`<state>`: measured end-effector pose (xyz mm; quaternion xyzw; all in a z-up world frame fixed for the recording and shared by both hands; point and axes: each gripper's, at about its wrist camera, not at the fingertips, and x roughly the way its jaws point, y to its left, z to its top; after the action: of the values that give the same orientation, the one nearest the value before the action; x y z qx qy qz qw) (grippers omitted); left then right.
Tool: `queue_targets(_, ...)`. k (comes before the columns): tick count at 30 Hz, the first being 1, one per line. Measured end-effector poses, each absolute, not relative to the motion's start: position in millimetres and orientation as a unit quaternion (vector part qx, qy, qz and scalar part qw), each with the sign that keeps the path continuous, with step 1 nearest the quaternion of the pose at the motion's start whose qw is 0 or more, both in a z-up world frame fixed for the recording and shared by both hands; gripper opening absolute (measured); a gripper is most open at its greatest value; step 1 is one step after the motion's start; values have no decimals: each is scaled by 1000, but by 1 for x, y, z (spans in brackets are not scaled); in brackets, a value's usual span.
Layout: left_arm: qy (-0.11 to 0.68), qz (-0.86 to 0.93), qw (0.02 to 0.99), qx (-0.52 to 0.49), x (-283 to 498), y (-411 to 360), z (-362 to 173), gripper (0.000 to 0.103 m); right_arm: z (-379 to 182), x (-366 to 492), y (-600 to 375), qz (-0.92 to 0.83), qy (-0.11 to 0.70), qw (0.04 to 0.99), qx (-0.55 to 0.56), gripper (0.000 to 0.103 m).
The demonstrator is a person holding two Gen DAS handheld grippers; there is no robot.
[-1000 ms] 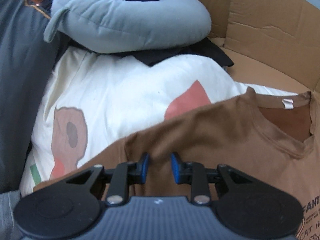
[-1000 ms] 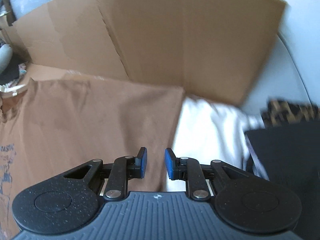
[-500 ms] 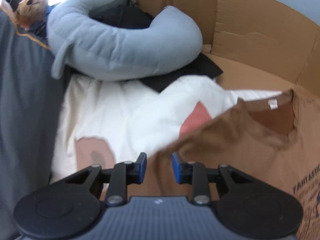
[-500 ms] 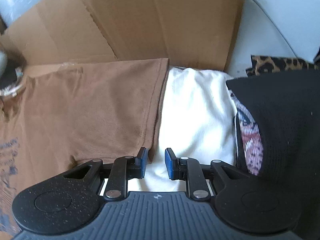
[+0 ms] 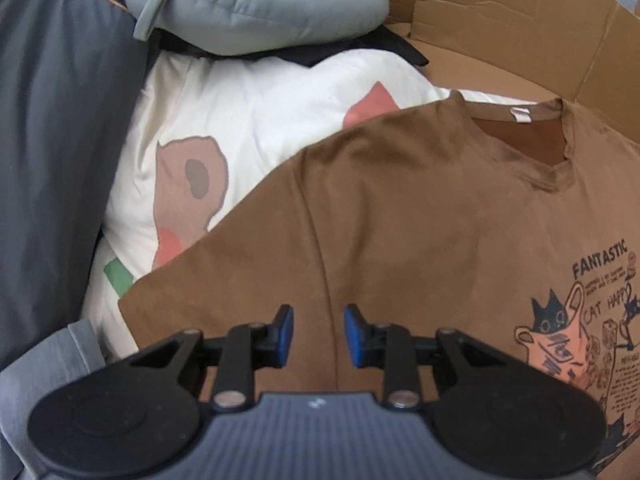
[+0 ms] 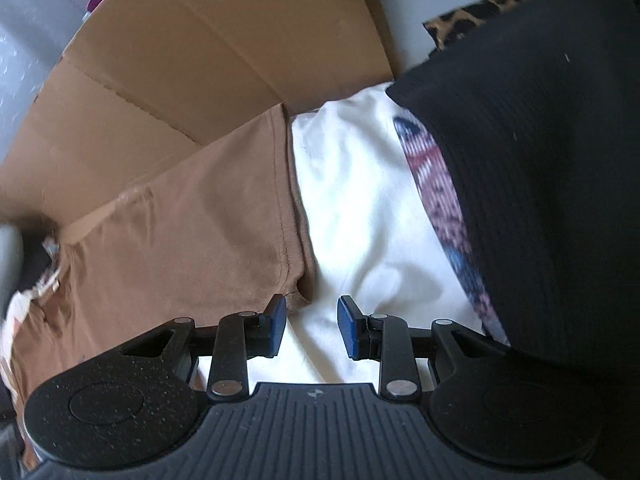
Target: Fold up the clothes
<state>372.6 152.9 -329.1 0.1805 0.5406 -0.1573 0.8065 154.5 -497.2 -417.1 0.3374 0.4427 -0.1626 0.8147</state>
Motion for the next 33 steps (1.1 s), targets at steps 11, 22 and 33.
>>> queue_targets(11, 512, -208, 804, 219, 381, 89, -294, 32, -443, 161, -508, -153, 414, 771, 459, 54)
queue_targets(22, 465, -285, 810, 217, 389, -17, -261, 35, -444, 178, -521, -164, 441, 741, 480, 7)
queue_targets(33, 459, -335, 795, 212, 384, -116, -250, 35, -413, 202, -518, -164, 448, 777, 411, 4)
